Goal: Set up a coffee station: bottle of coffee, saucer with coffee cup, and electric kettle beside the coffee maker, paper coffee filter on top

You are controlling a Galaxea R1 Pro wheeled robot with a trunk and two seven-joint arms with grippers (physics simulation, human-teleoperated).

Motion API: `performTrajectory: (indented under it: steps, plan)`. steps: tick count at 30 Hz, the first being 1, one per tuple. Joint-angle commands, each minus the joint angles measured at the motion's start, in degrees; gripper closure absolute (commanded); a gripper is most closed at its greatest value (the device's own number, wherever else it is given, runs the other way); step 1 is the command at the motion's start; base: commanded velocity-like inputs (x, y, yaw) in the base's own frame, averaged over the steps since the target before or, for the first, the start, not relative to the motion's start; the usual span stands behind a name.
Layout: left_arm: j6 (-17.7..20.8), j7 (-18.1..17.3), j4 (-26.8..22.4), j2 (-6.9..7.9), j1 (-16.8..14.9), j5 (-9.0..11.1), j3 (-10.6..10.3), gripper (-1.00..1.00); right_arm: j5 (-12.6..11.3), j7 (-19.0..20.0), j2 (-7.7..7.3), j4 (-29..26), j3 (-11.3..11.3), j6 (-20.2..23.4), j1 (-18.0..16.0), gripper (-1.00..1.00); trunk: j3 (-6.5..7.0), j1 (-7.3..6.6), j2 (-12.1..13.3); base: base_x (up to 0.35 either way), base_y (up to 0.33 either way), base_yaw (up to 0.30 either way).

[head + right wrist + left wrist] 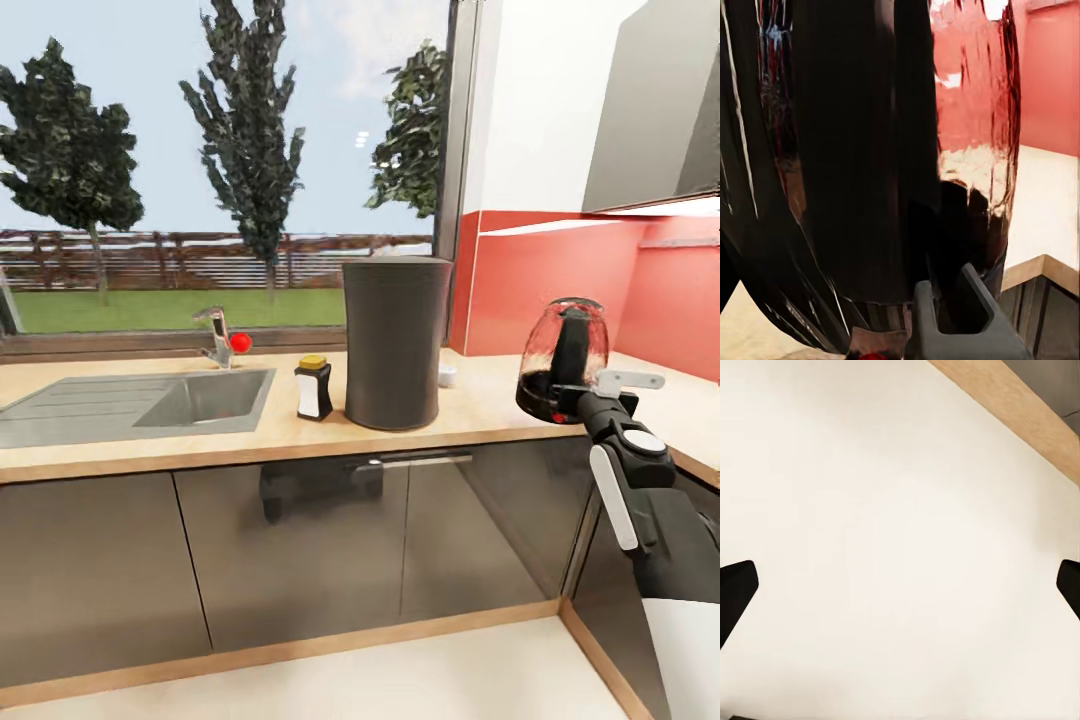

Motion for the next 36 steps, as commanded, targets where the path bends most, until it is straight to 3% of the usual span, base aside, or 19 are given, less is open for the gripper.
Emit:
performTrajectory:
  steps: [1,15,25,36]
  plan:
    - [-0.1,-0.3,0.1,0.0,0.0,-0.3,0.5,-1.0,-0.4,-0.5,-0.02,-0.1,0.1,0.8,-0.1,1.0,-0.06,-0.03,0.0,-0.15,0.0,0.0]
    - [-0.1,-0.3,0.1,0.0,0.0,-0.3,0.5,-1.0,-0.7,-0.4,0.1,-0.4,0.2,1.2,0.6,1.0,-0.06,-0.03,0.0,-0.116,-0.022,0.004]
    - [-0.1,-0.3,0.1,0.06,0.0,-0.3,0.5,-1.0,-0.8,-0.4,0.1,-1.6,0.2,1.2,0.8,1.0,-0.06,-0.03,0.0,-0.063,-0.033,0.222]
    - [-0.1,-0.3,0.1,0.06,0.0,-0.3,0.5,-1.0,-0.8,-0.4,0.1,-1.8,0.2,1.2,0.8,1.0,-0.06,-0.03,0.0,-0.29,-0.081,0.074]
